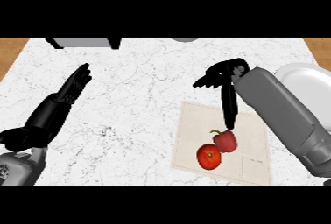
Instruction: Pick the bell pepper from the placemat and place it in the plate
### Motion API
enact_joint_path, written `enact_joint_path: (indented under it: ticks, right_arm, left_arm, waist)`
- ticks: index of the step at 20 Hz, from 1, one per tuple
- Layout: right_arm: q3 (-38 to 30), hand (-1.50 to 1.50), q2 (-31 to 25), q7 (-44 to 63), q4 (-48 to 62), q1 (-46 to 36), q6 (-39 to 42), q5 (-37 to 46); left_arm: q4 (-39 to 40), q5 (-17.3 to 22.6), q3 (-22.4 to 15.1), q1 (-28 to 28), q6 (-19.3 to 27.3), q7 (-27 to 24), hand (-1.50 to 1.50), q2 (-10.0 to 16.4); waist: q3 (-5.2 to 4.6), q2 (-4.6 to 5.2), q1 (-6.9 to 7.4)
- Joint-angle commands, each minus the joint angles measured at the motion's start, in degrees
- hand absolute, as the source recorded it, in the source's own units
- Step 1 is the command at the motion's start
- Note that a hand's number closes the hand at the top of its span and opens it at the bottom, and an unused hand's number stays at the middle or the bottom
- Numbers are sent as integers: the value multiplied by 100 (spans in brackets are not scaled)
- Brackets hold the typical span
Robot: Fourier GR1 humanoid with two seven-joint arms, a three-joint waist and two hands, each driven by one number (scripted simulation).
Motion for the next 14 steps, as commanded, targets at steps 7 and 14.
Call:
enact_joint_path:
  ticks: [7, 14]
  right_arm:
    - [-459, -150, 241, 224, 1089, -543, 376, 473]
    - [-435, -150, 424, -310, 1541, -555, 723, 814]
  left_arm:
    - [-221, -223, 294, 252, -258, 5, 0, -177]
    - [338, -399, 339, -10, -506, -134, 0, -457]
  waist:
    - [5, 18, 53]
    - [5, 39, 38]
